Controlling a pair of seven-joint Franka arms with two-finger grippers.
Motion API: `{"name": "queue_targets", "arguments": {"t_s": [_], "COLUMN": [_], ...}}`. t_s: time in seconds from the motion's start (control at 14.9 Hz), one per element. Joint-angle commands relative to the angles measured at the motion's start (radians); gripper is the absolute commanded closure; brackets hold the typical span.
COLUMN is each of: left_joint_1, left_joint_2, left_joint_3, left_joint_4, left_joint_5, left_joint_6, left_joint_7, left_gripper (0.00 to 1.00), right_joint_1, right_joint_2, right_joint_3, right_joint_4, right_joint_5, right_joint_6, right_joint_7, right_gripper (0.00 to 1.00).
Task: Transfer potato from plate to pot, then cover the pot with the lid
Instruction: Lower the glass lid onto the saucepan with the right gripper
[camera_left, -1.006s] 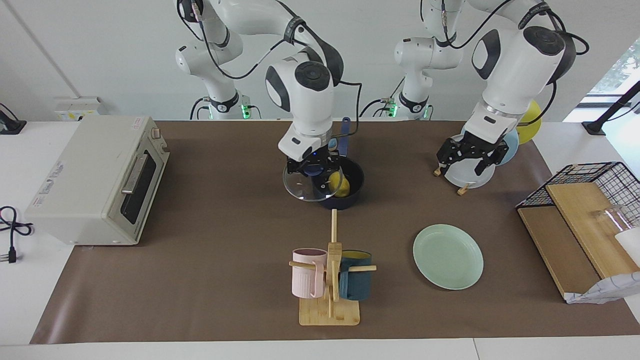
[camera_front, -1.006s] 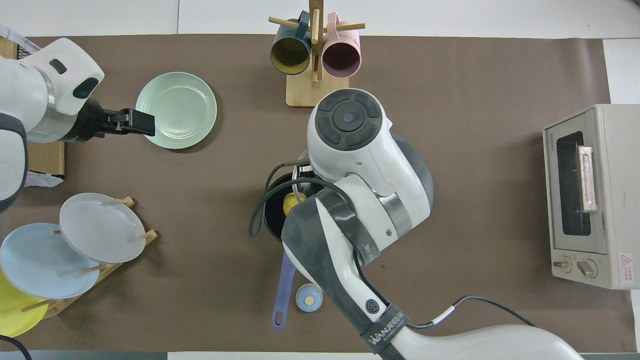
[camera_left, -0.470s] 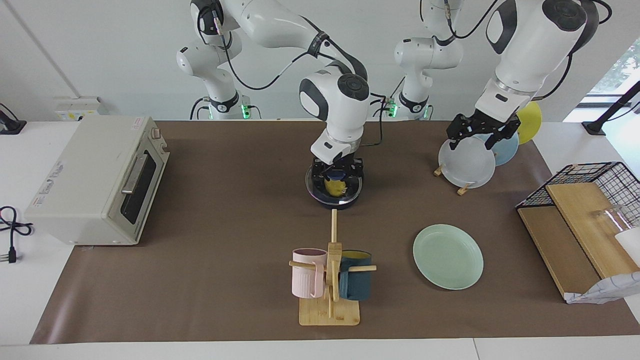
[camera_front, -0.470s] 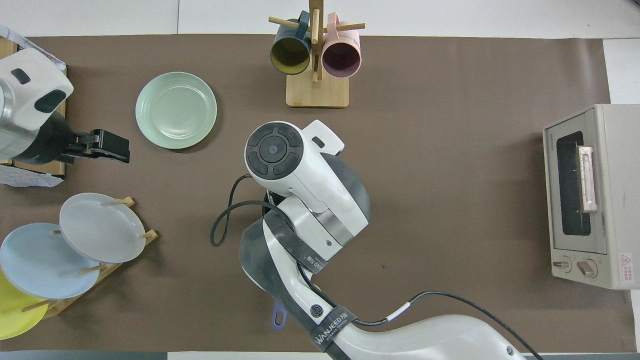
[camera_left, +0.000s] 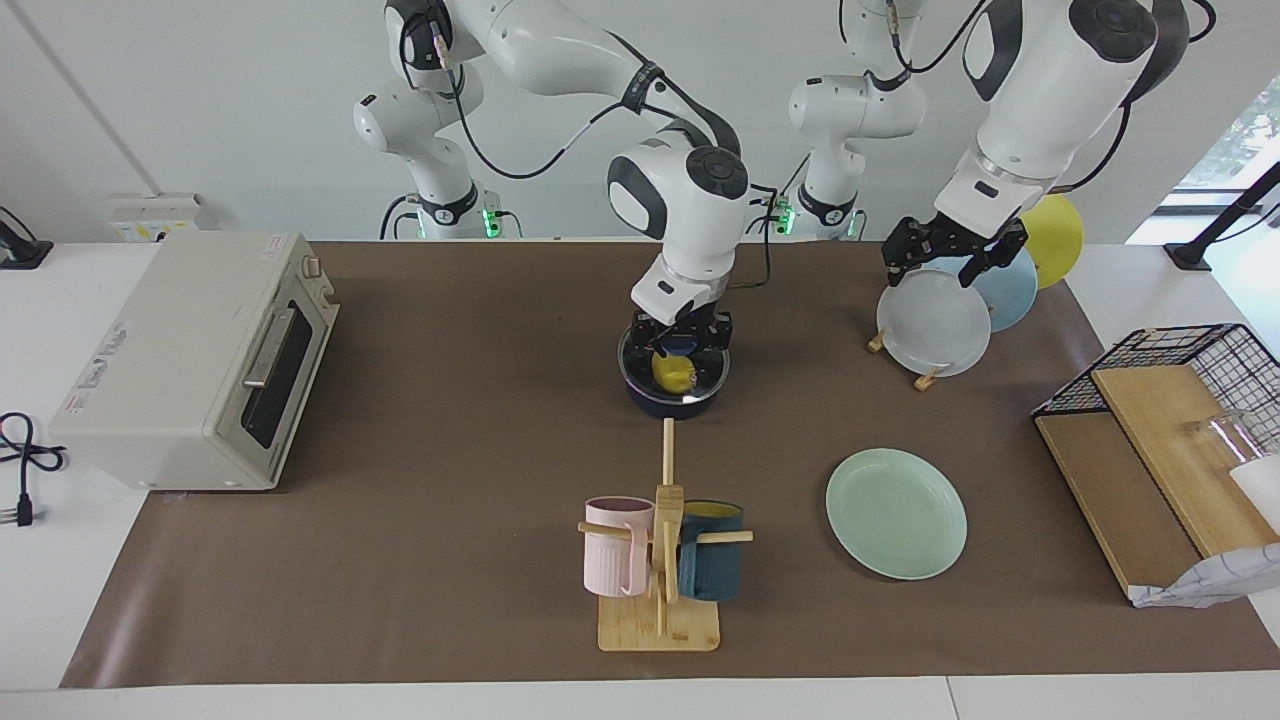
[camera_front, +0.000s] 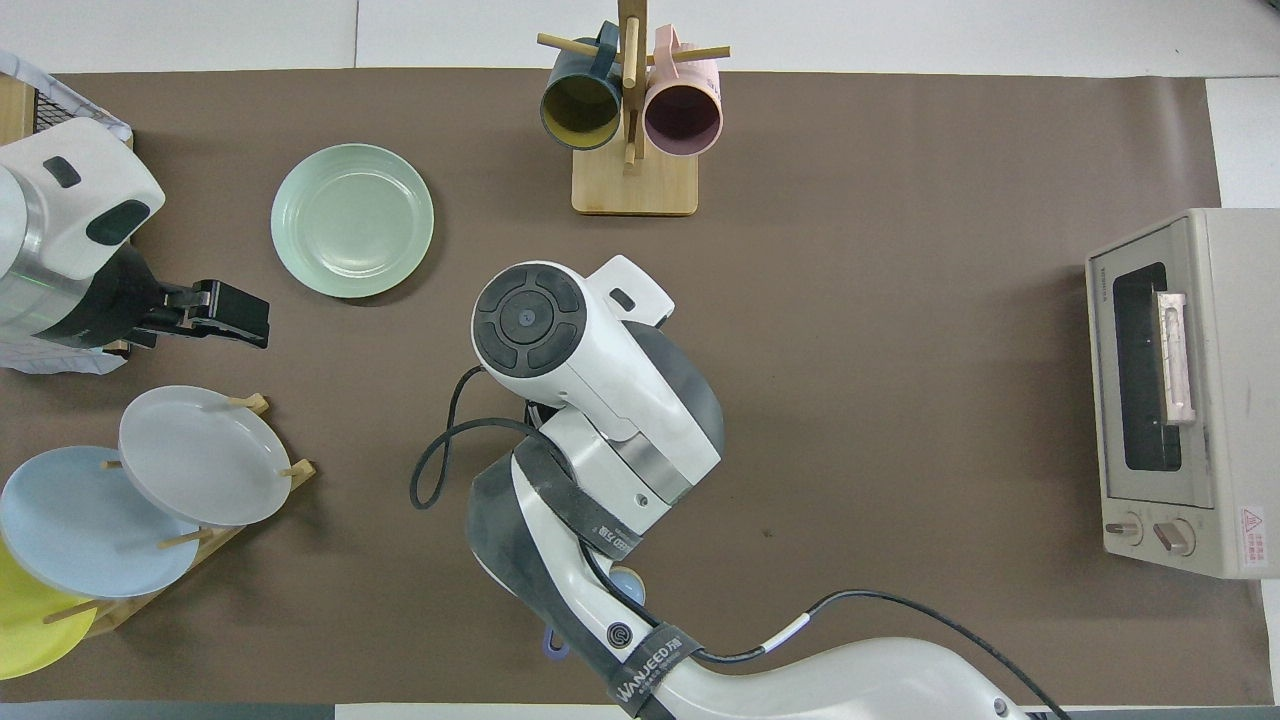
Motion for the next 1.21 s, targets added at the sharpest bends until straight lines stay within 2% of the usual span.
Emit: {"name": "queue_targets", "arguments": {"t_s": [0.0,0.74,1.14], "left_joint_1": [-0.003,0.000,0.012], "left_joint_2": [-0.027,-0.015,-0.013], "left_joint_3": [-0.007,0.002,0.025], "left_joint_4": [-0.029,0.000,0.000], "left_joint_5": [0.014,0.013,0.013], "left_joint_6": [-0.007,0.045,0.055], "left_joint_7": [-0.003,0.017,0.080], "left_gripper": [0.00,0.00,0.00], "right_joint_1": [-0.002,0.007,0.007], "right_joint_2": [-0.016,-0.036,-0.058], "right_joint_3": [0.005,0.022,0.035], "right_joint_4": [-0.029,-0.073,-0.133], "right_joint_5": [0.009,0.011,0.011], "right_joint_6": [0.021,0.040,0.083], "right_joint_7": [0.044,0.084,0.100], "right_gripper": [1.00,1.00,1.00]}}
